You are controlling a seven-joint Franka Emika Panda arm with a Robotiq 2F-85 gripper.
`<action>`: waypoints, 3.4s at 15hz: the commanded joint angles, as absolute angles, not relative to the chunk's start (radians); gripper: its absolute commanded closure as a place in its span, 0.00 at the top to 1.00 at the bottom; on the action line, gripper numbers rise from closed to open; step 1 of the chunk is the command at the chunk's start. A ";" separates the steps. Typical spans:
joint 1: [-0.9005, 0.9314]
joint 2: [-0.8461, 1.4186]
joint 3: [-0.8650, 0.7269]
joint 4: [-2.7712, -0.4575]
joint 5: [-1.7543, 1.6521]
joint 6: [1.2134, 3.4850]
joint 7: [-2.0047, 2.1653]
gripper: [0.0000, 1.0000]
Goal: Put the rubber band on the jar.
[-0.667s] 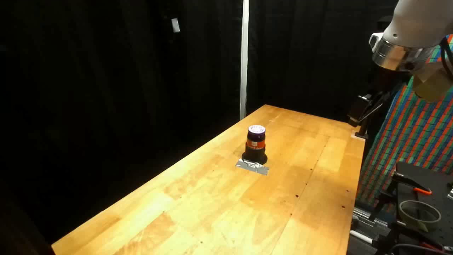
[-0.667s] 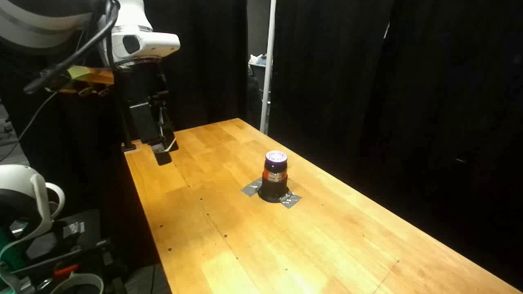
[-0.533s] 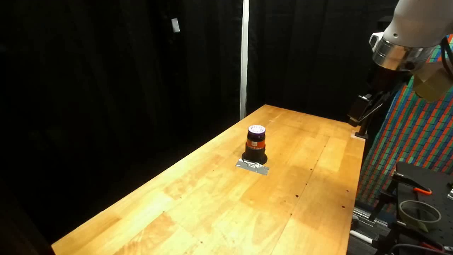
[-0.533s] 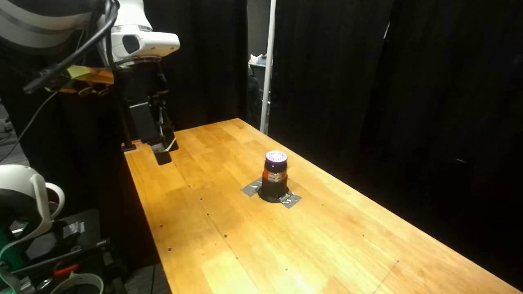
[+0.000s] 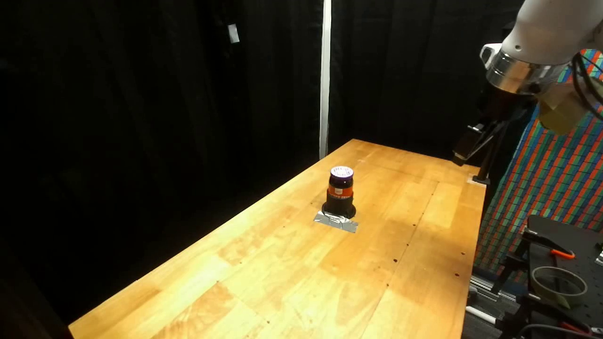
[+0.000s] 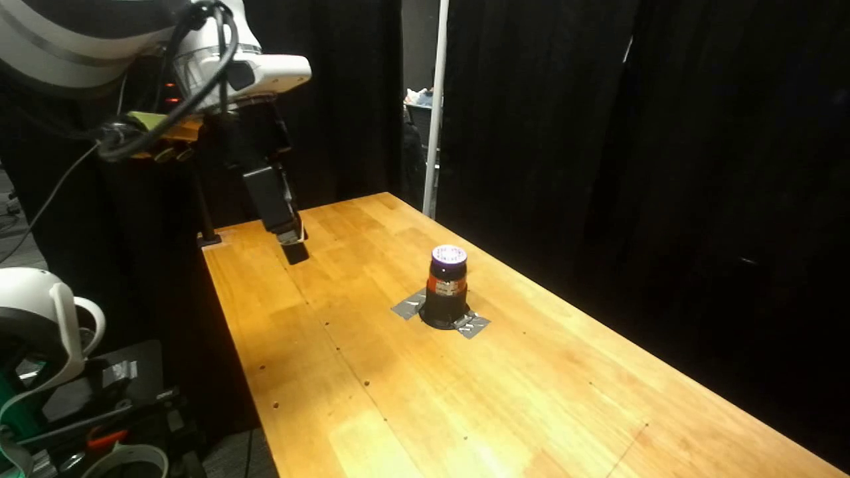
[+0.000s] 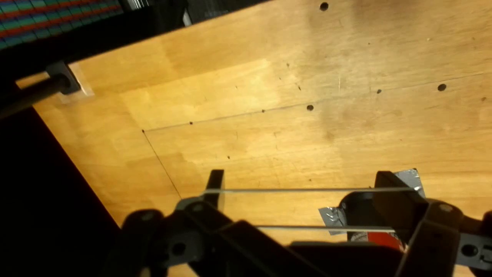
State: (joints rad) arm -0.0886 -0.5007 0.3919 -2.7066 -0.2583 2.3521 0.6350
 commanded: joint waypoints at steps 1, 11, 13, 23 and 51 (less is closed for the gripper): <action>-0.105 -0.278 0.319 -2.579 -0.352 2.520 0.508 1.00; 0.019 0.293 0.179 -2.036 0.020 2.527 -0.053 1.00; 0.030 0.381 0.166 -1.918 0.025 2.441 -0.056 1.00; 0.091 0.712 0.083 -1.397 -0.051 2.156 -0.042 1.00; 0.137 0.694 0.076 -1.444 -0.074 1.776 -0.024 1.00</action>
